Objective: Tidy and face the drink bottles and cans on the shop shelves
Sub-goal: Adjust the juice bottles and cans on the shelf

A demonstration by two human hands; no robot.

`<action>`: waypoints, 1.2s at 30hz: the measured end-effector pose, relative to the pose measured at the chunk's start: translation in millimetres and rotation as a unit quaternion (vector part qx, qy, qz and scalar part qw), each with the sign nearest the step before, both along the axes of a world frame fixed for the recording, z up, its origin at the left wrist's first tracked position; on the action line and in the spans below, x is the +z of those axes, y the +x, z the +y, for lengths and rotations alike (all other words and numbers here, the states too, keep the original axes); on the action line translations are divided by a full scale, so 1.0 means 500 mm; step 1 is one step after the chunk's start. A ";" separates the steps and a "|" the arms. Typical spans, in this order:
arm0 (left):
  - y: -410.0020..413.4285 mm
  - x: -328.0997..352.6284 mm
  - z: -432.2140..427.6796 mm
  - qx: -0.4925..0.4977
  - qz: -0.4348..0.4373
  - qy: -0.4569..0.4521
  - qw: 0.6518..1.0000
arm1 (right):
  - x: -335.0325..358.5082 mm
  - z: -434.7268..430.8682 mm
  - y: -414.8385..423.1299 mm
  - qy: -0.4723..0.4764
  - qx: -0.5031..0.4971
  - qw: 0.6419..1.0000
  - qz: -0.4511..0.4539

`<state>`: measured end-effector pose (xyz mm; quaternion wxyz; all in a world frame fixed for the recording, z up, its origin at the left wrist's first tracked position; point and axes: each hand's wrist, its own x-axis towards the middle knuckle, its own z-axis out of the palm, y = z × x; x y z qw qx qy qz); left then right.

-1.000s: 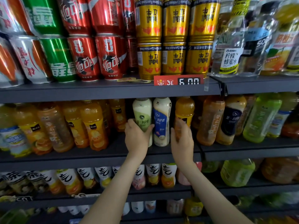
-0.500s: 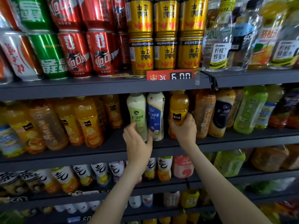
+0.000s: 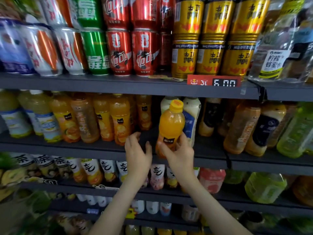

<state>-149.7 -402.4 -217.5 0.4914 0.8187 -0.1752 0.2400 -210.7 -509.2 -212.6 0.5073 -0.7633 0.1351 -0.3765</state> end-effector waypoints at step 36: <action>-0.097 0.029 -0.194 -0.200 -0.008 0.004 0.980 | 0.014 -0.159 -0.097 -0.122 -0.089 0.988 0.008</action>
